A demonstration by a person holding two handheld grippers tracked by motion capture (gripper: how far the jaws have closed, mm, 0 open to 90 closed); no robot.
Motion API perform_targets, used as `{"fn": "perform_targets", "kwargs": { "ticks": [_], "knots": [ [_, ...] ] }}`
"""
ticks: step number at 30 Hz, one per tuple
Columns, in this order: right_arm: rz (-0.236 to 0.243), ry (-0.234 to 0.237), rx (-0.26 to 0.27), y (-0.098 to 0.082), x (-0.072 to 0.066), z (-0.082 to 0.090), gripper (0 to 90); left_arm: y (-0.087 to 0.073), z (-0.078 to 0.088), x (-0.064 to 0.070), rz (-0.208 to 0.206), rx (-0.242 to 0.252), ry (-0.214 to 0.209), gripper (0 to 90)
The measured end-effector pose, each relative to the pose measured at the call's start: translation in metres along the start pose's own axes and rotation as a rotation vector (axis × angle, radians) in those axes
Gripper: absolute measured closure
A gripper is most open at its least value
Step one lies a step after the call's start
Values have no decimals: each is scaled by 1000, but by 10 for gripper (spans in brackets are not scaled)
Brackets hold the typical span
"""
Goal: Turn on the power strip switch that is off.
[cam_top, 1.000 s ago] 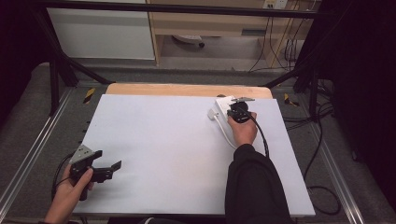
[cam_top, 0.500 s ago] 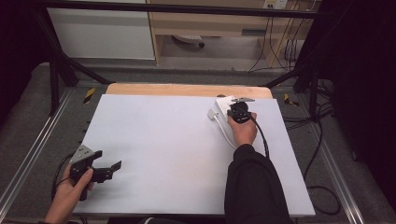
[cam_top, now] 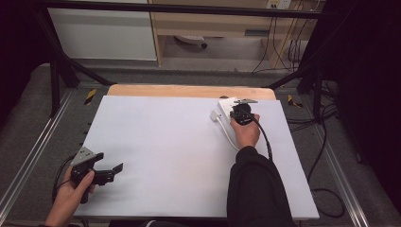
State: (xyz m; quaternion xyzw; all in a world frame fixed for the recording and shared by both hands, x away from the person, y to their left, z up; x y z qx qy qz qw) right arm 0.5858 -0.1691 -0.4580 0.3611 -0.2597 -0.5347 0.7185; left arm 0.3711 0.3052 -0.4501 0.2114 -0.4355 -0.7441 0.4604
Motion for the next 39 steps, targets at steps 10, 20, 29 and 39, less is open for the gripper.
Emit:
{"fn": "perform_targets", "kwargs": {
  "ticks": [10,20,29,39],
  "knots": [
    [-3,-3,10,-1,-1,0,900,0,0,0,1,-1,2,80],
    [0,-7,13,-1,-1,0,900,0,0,0,1,-2,1,80],
    [0,-10,12,-1,-1,0,900,-1,0,0,-4,-4,4,80],
    [-6,-6,3,-4,-1,1,900,-1,-1,1,-11,-9,5,80]
  ]
}}
Point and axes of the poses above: each handheld gripper's, and its own axes: z roughly backward along the jaws, y roughly out of its top, x roughly to its right, the point moved 4 cm from there along -z, roughly forward along the jaws, and after that the axes turned 1 degree about x, right-handed, at the moved point
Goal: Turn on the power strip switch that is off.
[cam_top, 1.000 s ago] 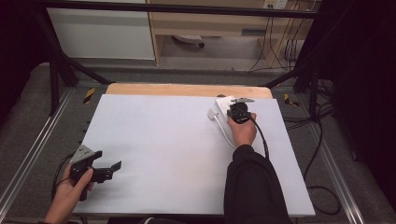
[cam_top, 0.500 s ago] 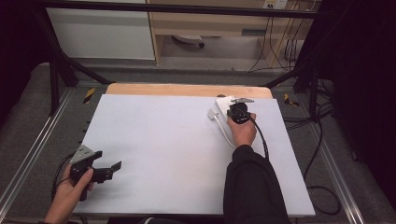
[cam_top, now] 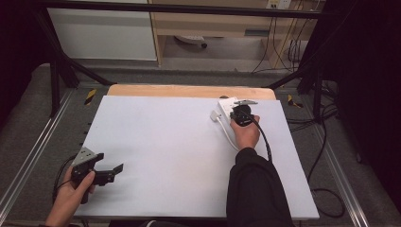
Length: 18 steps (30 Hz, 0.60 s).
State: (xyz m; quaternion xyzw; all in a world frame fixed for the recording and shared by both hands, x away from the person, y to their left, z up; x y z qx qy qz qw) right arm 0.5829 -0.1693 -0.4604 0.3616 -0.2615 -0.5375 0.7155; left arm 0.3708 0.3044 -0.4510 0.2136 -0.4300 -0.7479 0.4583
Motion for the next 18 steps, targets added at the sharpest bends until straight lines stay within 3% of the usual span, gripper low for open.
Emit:
{"fn": "perform_targets", "kwargs": {
  "ticks": [9,18],
  "knots": [
    [-25,2,-7,1,0,0,900,0,0,0,0,-1,-1,80],
    [-18,-1,0,6,-2,1,900,0,0,0,-1,-1,0,79]
  ]
}}
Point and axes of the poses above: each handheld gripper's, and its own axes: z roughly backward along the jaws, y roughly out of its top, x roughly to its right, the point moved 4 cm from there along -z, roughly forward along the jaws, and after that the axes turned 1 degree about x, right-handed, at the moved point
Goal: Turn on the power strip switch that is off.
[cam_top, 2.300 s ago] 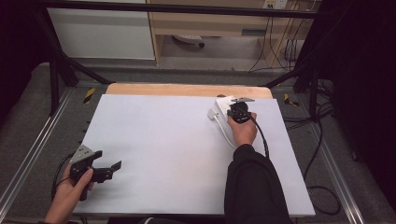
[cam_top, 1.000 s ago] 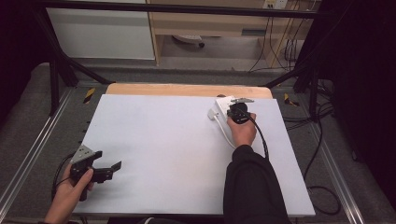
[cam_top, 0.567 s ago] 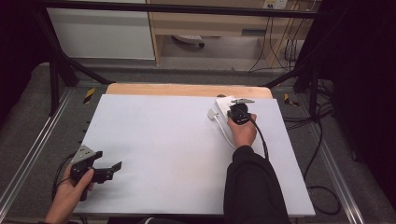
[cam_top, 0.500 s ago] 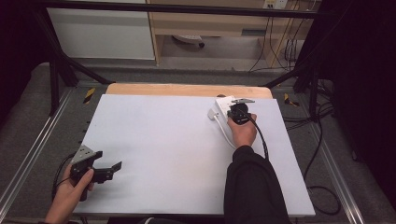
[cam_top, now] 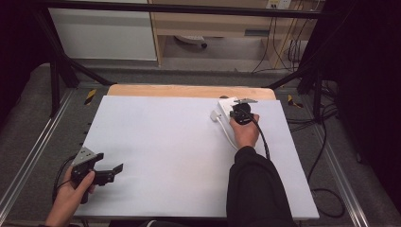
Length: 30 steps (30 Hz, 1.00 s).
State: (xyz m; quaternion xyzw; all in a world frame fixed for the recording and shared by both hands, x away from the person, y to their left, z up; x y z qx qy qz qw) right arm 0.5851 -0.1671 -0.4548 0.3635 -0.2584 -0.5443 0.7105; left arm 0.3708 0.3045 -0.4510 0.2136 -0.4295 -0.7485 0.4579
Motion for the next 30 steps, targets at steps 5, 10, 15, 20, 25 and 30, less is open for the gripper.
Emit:
{"fn": "perform_targets", "kwargs": {
  "ticks": [5,10,15,20,25,30],
  "knots": [
    [-3,3,1,2,0,2,881,0,0,0,3,1,0,79],
    [-5,6,8,5,1,4,857,0,0,0,3,-1,0,79],
    [-4,11,15,9,1,7,822,0,0,0,4,0,0,79],
    [-13,21,20,10,1,9,769,0,0,0,2,-1,0,79],
    [-33,33,25,13,0,10,649,0,0,0,5,-3,2,79],
    [-63,38,18,15,0,12,467,0,0,0,1,-5,2,79]
  ]
}}
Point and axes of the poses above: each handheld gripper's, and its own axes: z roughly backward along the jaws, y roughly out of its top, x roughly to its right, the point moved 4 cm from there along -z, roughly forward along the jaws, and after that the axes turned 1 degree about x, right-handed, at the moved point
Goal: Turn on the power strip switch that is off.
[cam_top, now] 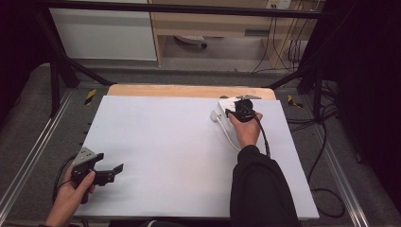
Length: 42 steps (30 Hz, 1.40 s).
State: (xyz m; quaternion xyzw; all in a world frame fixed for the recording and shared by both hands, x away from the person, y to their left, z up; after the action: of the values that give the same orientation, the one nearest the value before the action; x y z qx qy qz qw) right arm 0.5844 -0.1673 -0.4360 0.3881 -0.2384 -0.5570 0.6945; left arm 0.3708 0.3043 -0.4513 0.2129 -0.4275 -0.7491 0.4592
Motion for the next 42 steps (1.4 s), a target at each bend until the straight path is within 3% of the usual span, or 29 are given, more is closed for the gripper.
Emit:
{"fn": "perform_targets", "kwargs": {
  "ticks": [17,22,26,31,42],
  "knots": [
    [-6,-24,47,15,2,15,97,0,0,0,2,-2,3,79],
    [-4,-18,81,20,1,23,81,0,0,0,3,-2,3,79],
    [27,-47,108,23,-2,28,81,0,0,0,3,-3,3,79],
    [16,-68,147,26,-2,34,86,-1,0,-1,3,-6,5,79],
    [27,-11,170,32,-6,52,49,-1,0,-1,11,-5,5,79]
  ]
}}
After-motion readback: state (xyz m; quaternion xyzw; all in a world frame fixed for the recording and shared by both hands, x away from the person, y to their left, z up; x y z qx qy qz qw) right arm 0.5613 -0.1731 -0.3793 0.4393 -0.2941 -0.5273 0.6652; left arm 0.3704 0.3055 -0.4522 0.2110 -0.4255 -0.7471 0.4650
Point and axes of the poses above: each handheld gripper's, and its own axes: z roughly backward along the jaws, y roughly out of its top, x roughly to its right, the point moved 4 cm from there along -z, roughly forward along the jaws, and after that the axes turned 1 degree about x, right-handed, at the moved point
